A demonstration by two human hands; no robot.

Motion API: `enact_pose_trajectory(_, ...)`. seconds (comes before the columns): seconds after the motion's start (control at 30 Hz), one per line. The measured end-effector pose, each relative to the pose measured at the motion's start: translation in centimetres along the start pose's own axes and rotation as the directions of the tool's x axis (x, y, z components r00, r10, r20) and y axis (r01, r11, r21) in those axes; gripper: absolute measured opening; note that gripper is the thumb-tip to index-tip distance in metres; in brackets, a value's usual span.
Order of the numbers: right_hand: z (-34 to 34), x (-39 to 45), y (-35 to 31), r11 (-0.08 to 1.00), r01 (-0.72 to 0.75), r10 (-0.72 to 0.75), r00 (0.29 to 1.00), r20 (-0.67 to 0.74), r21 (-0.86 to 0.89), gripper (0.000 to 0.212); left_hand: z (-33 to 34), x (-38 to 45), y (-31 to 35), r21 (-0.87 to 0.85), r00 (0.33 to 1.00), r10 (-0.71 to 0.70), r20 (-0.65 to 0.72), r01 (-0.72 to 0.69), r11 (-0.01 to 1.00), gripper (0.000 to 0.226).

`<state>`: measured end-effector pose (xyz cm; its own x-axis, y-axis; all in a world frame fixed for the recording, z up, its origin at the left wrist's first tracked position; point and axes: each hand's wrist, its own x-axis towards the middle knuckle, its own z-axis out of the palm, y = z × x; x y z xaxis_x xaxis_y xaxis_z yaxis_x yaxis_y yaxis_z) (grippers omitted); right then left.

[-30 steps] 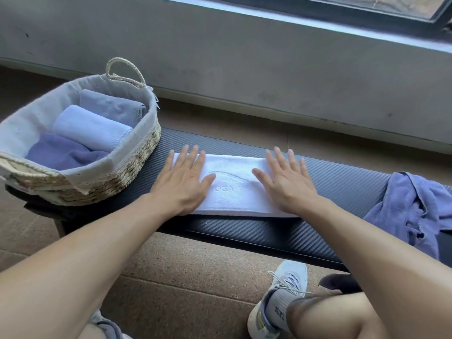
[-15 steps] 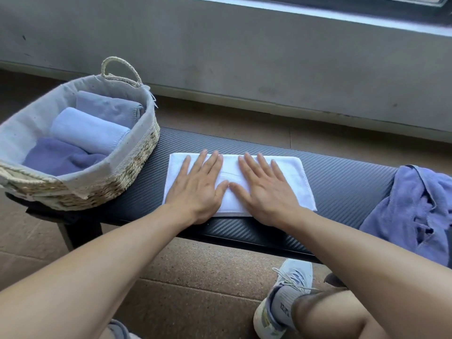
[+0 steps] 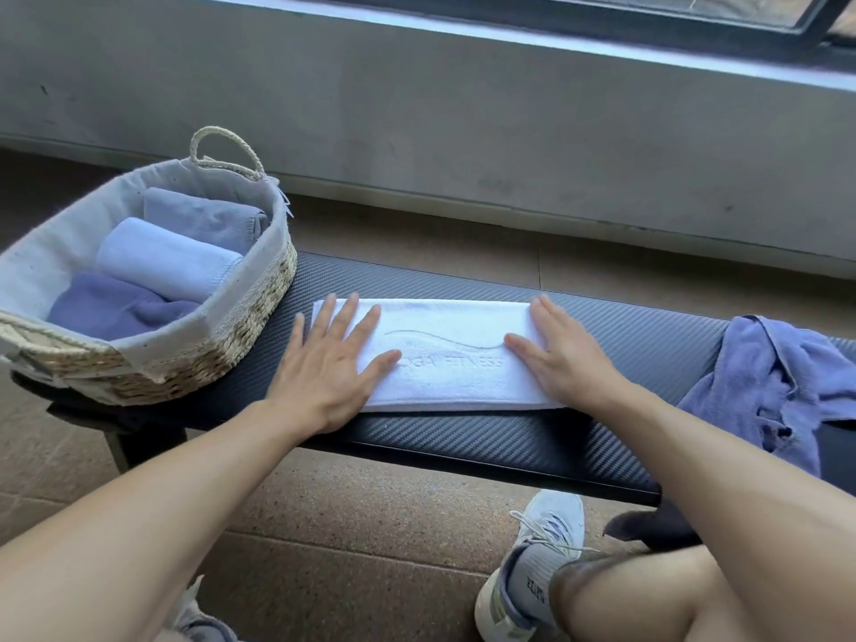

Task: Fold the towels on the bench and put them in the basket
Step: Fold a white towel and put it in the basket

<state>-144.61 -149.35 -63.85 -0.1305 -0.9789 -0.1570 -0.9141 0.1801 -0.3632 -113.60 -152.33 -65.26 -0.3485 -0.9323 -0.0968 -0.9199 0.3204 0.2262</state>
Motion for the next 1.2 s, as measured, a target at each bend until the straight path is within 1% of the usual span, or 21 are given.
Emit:
enact_pose_trajectory(0.07,-1.5,0.5,-0.2,0.981,-0.130,0.148,0.981,-0.127,0.146,0.072,-0.3,-0.3,-0.7,-0.008,0.998,-0.057,0.022,0.057,0.998,0.085)
enact_pose_trajectory(0.1,-2.4,0.6,-0.2,0.955,-0.213,0.241,0.962,-0.126,0.205,0.067,-0.5,-0.3,-1.0,-0.005,0.995,-0.101,0.026,0.101,0.995,0.086)
enact_pose_trajectory(0.13,-3.3,0.6,-0.2,0.924,-0.291,0.318,0.945,-0.075,0.248,0.059,-0.9,-0.3,-1.2,-0.006,0.988,-0.152,0.020,0.152,0.988,0.088)
enact_pose_trajectory(0.17,-3.9,0.6,-0.2,0.906,-0.351,0.358,0.934,0.014,0.235,0.048,-1.3,-0.2,-1.4,-0.013,0.980,-0.199,0.003,0.199,0.980,0.088)
enact_pose_trajectory(0.2,-4.4,0.4,-0.3,0.910,-0.375,0.364,0.927,0.091,0.178,0.043,-1.7,-0.2,-1.4,-0.021,0.973,-0.228,-0.017,0.228,0.973,0.087)
enact_pose_trajectory(0.27,-4.5,0.3,-1.0,0.918,-0.388,0.369,0.912,0.180,0.082,0.053,-2.3,-0.2,-1.1,-0.038,0.977,-0.209,-0.044,0.207,0.978,0.081)
enact_pose_trajectory(0.33,-3.9,0.4,-1.8,0.917,-0.390,0.365,0.906,0.214,0.086,0.057,-2.5,-0.3,-0.2,-0.072,0.992,-0.119,-0.040,0.116,0.991,0.077)
enact_pose_trajectory(0.4,-3.4,0.5,-2.2,0.895,-0.403,0.362,0.908,0.212,0.194,0.064,-2.3,-0.5,1.0,-0.092,1.000,-0.027,-0.010,0.026,0.995,0.076)
enact_pose_trajectory(0.43,-3.2,0.6,-2.2,0.858,-0.415,0.358,0.906,0.226,0.303,0.062,-2.2,-0.6,1.6,-0.097,1.000,0.004,0.004,-0.004,0.995,0.076)
enact_pose_trajectory(0.5,-3.5,0.2,-2.4,0.759,-0.411,0.311,0.910,0.273,0.505,0.048,-1.9,-0.6,2.6,-0.109,0.999,0.048,0.016,-0.046,0.993,0.075)
enact_pose_trajectory(0.57,-4.2,-0.3,-2.6,0.699,-0.389,0.240,0.918,0.315,0.600,0.041,-1.8,-0.5,3.5,-0.117,0.996,0.087,0.011,-0.085,0.989,0.073)
enact_pose_trajectory(0.63,-5.1,-0.8,-2.8,0.649,-0.354,0.175,0.931,0.320,0.674,0.038,-1.7,-0.2,4.3,-0.120,0.992,0.128,-0.010,-0.128,0.984,0.071)
enact_pose_trajectory(0.7,-5.9,-1.3,-3.1,0.605,-0.334,0.147,0.939,0.310,0.723,0.033,-1.5,0.1,5.2,-0.118,0.985,0.170,-0.036,-0.173,0.978,0.068)
enact_pose_trajectory(0.87,-7.2,-2.5,-3.4,0.566,-0.291,0.119,0.955,0.272,0.771,0.028,-1.0,1.1,7.7,-0.045,0.955,0.291,-0.053,-0.293,0.955,0.060)
enact_pose_trajectory(0.93,-7.8,-2.8,-3.2,0.561,-0.278,0.124,0.960,0.252,0.780,0.028,-0.3,1.2,8.6,-0.001,0.948,0.318,0.008,-0.318,0.948,0.060)
enact_pose_trajectory(1.0,-8.3,-3.1,-3.1,0.580,-0.272,0.128,0.961,0.245,0.767,0.029,0.6,0.9,9.7,0.037,0.942,0.324,0.090,-0.328,0.944,0.061)
enact_pose_trajectory(1.03,-8.4,-3.1,-3.0,0.591,-0.269,0.129,0.962,0.240,0.760,0.030,0.9,0.8,10.2,0.044,0.941,0.322,0.108,-0.328,0.944,0.062)
enact_pose_trajectory(1.07,-8.6,-3.2,-3.0,0.597,-0.267,0.133,0.963,0.234,0.757,0.031,1.1,0.7,10.5,0.035,0.941,0.320,0.113,-0.325,0.945,0.062)
enact_pose_trajectory(1.13,-8.7,-3.3,-3.4,0.603,-0.251,0.136,0.968,0.212,0.758,0.035,1.0,0.9,10.7,-0.046,0.939,0.327,0.109,-0.324,0.945,0.062)
enact_pose_trajectory(1.2,-8.7,-3.2,-4.3,0.604,-0.227,0.125,0.974,0.191,0.764,0.038,0.6,1.2,10.3,-0.213,0.941,0.326,0.089,-0.302,0.929,0.059)
